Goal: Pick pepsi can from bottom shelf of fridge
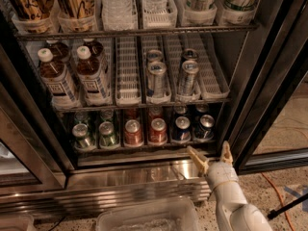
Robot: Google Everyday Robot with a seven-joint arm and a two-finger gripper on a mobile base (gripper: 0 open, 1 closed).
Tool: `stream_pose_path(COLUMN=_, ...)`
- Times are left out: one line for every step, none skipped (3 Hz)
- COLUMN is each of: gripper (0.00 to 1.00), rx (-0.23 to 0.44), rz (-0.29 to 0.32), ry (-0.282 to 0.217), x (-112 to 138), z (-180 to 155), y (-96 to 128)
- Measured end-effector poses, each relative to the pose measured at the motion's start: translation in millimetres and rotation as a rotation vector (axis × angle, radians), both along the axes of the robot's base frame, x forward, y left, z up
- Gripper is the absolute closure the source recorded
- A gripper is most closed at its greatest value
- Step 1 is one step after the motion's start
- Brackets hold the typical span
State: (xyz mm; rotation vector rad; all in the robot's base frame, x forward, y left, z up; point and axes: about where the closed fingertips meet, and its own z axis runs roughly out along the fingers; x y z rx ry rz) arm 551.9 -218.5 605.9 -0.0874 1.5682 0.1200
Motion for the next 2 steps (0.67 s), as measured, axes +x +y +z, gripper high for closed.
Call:
stream_pose_path(gripper=0.41, rx=0.0, rz=0.0, ry=0.0, x=0.0, z=0.0, y=0.0)
stream_pose_path(gripper=0.44, rx=0.0, rz=0.0, ry=0.0, x=0.0, z=0.0, y=0.0)
